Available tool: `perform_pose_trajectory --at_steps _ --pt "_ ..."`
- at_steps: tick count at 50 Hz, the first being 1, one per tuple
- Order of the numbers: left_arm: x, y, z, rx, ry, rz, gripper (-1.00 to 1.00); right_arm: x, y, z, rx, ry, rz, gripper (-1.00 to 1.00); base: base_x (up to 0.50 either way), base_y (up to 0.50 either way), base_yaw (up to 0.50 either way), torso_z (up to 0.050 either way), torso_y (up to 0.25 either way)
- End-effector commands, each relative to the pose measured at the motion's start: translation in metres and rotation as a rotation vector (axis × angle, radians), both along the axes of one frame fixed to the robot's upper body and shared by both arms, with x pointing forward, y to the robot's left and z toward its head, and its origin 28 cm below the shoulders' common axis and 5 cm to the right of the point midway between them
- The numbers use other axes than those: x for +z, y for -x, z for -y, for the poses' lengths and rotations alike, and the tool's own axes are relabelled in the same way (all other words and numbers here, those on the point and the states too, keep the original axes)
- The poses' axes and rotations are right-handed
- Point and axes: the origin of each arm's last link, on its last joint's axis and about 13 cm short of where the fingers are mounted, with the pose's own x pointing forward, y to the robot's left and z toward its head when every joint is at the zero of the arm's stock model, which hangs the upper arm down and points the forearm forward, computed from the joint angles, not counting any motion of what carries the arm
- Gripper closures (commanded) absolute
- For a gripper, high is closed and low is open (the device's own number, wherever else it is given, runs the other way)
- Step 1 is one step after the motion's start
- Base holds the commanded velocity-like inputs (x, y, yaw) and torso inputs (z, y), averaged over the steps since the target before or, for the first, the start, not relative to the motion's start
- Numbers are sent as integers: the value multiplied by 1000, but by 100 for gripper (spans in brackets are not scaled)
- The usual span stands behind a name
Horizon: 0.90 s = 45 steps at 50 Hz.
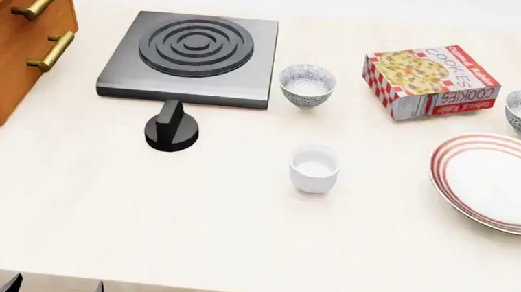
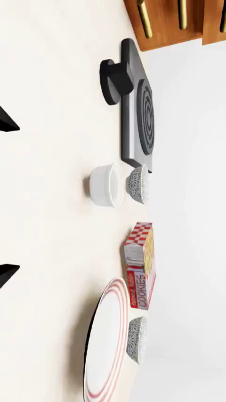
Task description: Pick the akita bowl next to the plate and place it on the plate.
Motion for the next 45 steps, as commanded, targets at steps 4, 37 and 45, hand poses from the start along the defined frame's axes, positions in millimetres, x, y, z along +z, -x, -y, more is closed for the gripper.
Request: perform_pose_trajectory --at_steps 4,37,45 --pt "0 0 1 -1 2 4 -100 0 0 0 -1 4 -4 -100 0 0 0 0 0" --pt "67 -5 -18 3 268 -7 -100 31 6 -3 50 34 16 -100 0 0 0 0 0" --pt "111 -16 -47 68 355 45 -100 71 8 -8 126 55 57 -100 0 0 0 0 0"
